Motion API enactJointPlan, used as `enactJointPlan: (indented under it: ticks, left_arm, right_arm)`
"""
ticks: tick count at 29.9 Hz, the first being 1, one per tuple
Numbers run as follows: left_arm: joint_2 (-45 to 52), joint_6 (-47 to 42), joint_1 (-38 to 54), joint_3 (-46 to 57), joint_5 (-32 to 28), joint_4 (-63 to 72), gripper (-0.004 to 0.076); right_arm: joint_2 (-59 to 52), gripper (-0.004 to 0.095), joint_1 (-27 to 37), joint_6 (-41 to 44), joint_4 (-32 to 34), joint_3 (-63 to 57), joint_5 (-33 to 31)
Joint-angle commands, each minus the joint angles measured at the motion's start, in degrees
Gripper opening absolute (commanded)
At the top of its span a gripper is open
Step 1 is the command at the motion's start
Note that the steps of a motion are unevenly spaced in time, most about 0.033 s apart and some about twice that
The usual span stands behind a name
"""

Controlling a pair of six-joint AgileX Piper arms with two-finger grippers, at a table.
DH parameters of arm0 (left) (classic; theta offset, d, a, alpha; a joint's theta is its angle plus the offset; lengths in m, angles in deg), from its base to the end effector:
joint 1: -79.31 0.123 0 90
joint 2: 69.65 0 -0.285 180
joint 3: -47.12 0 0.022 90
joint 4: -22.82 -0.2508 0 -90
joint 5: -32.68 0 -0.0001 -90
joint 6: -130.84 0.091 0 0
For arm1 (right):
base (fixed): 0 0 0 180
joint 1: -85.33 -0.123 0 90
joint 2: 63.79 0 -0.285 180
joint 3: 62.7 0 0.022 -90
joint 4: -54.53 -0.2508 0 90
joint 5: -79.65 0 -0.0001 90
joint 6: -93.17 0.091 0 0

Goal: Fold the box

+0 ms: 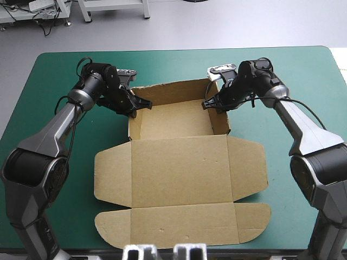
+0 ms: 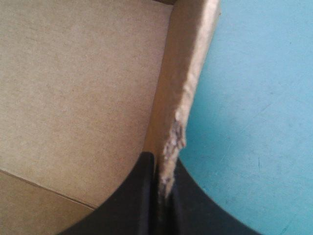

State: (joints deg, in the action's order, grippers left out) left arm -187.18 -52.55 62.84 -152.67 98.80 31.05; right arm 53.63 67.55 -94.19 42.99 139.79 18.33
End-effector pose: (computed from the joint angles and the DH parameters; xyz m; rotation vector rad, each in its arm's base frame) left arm 0.3884 -0.1273 0.2772 0.2710 2.8636 -0.2684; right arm 0.3948 0.1434 0.2946 -0.5144 2.6811 0.3207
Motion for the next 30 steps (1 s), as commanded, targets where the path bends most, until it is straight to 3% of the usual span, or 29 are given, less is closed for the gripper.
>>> enactJointPlan:
  ticks: [1,10,15,21,30]
  left_arm:
    - [0.82,0.53,-0.55,-0.83,-0.61,3.21,-0.0010]
    - [0.82,0.53,-0.55,-0.83,4.46,4.74,0.0017]
    - [0.82,0.53,-0.55,-0.83,7.98,4.91,0.0092]
    - [0.82,0.53,-0.55,-0.83,7.59,9.24,0.0199]
    - [0.82,-2.58,1.41,-0.83,7.94,13.53,0.0381]
  right_arm:
    - [-3.03,0.0060,0.24,-4.69,0.91,1.50,2.58]
    - [-3.03,0.0333,0.24,-6.51,2.09,1.50,2.72]
    - [-3.03,0.0383,0.24,-6.51,2.31,1.50,2.72]
    - [-3.03,0.0442,0.24,-6.50,3.93,1.50,3.43]
    - [-3.03,0.0454,0.24,-6.65,4.50,1.50,4.58]
